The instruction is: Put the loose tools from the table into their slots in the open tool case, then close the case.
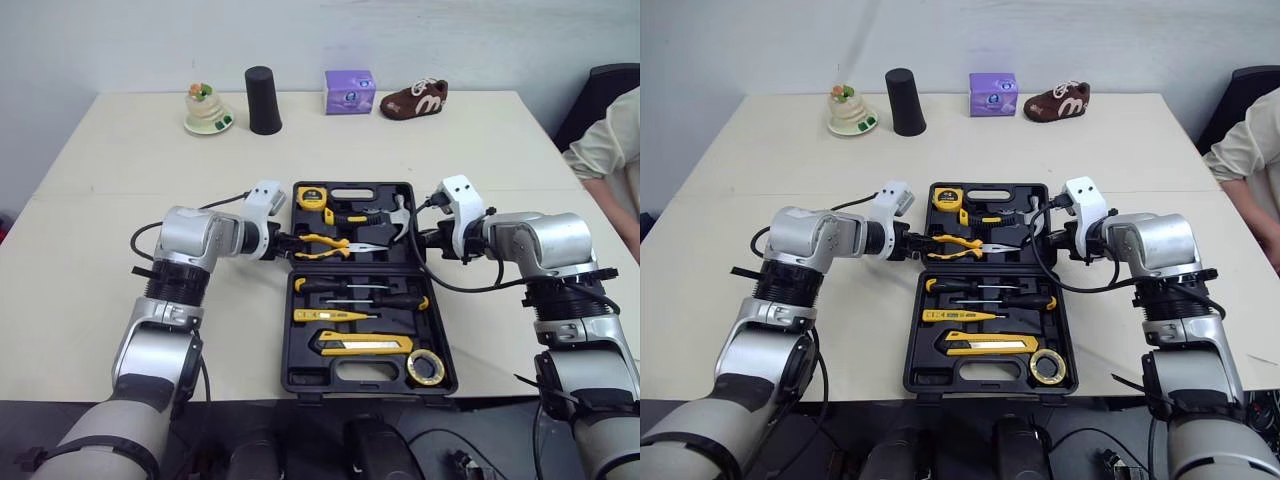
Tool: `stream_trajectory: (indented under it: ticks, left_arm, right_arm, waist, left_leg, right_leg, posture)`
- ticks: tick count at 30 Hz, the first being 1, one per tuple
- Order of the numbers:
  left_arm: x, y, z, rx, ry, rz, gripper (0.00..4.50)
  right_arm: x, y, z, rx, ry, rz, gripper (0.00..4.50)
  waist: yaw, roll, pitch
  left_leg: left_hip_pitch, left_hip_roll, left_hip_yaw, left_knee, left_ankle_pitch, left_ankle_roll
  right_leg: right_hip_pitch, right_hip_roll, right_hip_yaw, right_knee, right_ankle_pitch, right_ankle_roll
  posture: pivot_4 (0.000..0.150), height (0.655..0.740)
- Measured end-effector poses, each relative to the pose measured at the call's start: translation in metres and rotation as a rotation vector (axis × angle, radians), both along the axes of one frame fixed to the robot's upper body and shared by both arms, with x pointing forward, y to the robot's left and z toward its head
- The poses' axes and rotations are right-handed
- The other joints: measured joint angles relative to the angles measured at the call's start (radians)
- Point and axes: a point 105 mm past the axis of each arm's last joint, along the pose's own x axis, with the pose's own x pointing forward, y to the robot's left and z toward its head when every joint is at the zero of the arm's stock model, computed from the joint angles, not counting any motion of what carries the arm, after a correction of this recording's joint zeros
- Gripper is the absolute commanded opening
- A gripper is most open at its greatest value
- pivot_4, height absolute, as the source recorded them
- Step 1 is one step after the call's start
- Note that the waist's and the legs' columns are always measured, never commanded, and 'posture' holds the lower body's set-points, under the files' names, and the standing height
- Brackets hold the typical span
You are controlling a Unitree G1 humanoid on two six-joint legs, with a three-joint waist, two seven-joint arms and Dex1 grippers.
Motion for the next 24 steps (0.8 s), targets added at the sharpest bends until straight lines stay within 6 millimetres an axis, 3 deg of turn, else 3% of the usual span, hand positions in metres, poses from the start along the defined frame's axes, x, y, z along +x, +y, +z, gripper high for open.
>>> stream_trajectory:
  ticks: [6, 15, 24]
  left_arm:
    - [0.002, -0.001, 0.007, -0.028, -0.147, -0.027, 0.45]
    - [0.016, 0.006, 0.040, 0.078, -0.647, -0.098, 0.21]
    - [-0.006, 0.019, 0.028, 0.140, -0.941, -0.116, 0.00]
  right_arm:
    - [-0.001, -0.001, 0.006, -0.015, -0.087, 0.003, 0.00]
    - [-0.011, -0.003, 0.035, -0.161, -0.527, 0.135, 0.00]
    - [-0.043, -0.005, 0.019, -0.508, -1.000, 0.344, 0.00]
  waist:
    - [0.002, 0.000, 0.000]
    - [-0.004, 0.000, 0.002]
    - [-0.006, 0.000, 0.002]
  left_leg:
    - [-0.003, 0.000, 0.000, 0.001, 0.000, 0.000]
    - [-0.009, 0.001, 0.003, -0.004, 0.000, 0.000]
    - [-0.002, 0.001, 0.006, -0.006, 0.001, 0.000]
  right_leg:
    - [-0.003, -0.001, 0.000, 0.000, 0.000, 0.000]
    - [-0.010, 0.001, 0.001, -0.005, 0.000, 0.001]
    - [-0.005, 0.001, 0.005, -0.005, 0.001, 0.001]
  posture:
    - [0.150, 0.7304]
    - [0.150, 0.7304]
    - [0.150, 0.7304]
